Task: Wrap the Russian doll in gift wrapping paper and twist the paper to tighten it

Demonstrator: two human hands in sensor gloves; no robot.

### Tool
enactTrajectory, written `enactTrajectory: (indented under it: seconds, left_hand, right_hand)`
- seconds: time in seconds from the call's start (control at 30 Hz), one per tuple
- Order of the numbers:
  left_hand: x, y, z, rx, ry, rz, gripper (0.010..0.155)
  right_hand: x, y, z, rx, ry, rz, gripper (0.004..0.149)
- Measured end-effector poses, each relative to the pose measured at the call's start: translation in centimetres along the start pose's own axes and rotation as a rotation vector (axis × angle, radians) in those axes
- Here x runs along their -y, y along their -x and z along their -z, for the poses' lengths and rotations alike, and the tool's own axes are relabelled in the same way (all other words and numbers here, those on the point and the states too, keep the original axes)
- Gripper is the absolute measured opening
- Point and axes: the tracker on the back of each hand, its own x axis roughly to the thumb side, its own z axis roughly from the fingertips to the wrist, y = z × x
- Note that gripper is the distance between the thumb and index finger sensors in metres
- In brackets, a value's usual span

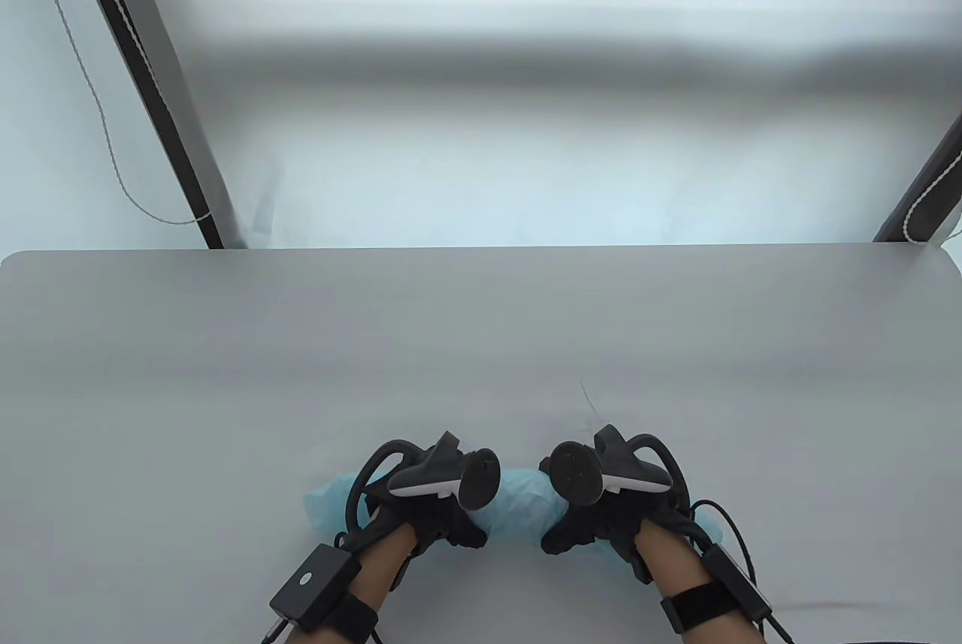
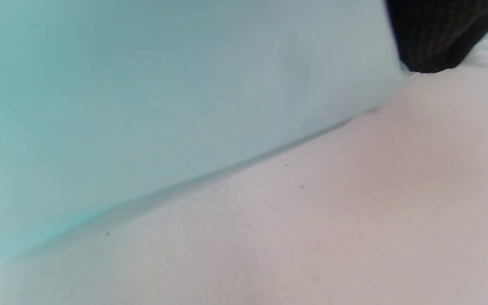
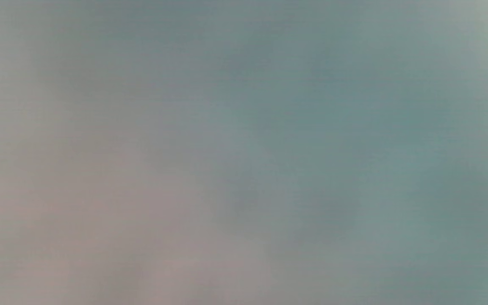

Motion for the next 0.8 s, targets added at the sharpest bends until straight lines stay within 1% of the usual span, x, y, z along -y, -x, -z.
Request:
enactTrajectory:
  seconds: [0.1,0.17,0.23,0.3,0.37,0.43,0.5,0.53,0.6,0.7,0.77,0.8]
  left_hand:
    - [0.0,-1.4,0.1,-0.012,-0.089,0.138,0.111]
    - [-0.2,-1.7,0.3,-0.003,-0.108,0.176,0.110]
    - [-0.2,-1.6,0.4,-0.002,-0.104,0.154,0.109]
    - [-0.2,-1.5,0.4,0.007,-0.116,0.143,0.107]
    - [-0.3,-1.2,0.5,0.016,-0.090,0.115,0.106]
    - [-0.5,-0.7,0.7,0.034,-0.035,0.044,0.106]
    - [-0.5,-0.4,0.7,0.045,-0.006,-0.011,0.106]
    - [-0.5,-0.2,0.7,0.056,0.009,-0.034,0.107]
    - [-0.4,0.1,0.7,0.068,0.045,-0.068,0.107]
    - [-0.4,0.4,0.6,0.073,0.118,-0.100,0.106]
    - [-0.5,0.2,0.4,0.046,0.111,-0.083,0.106]
    - [-0.5,-0.1,0.3,0.018,0.083,-0.035,0.107]
  right_hand:
    - [-0.4,1.3,0.2,-0.024,-0.126,0.190,0.110]
    - [-0.5,1.7,0.1,-0.019,-0.126,0.215,0.110]
    - [-0.6,1.6,0.0,-0.021,-0.129,0.193,0.110]
    - [-0.4,1.1,-0.4,-0.036,-0.103,0.131,0.110]
    - [0.0,0.4,-0.9,-0.039,-0.033,0.020,0.110]
    - [0.1,-0.8,-1.1,-0.048,0.042,-0.164,0.112]
    - [0.0,-1.3,-1.0,-0.056,0.060,-0.288,0.113]
    - [0.0,-1.4,-1.0,-0.051,0.068,-0.316,0.113]
    - [-0.1,-1.3,-0.9,-0.036,0.094,-0.288,0.110]
    - [-0.1,-0.6,-0.7,-0.004,0.076,-0.130,0.109]
    - [0.0,-0.5,-0.5,-0.011,0.036,-0.105,0.108]
    - [0.2,-0.4,-0.4,-0.020,0.014,-0.078,0.108]
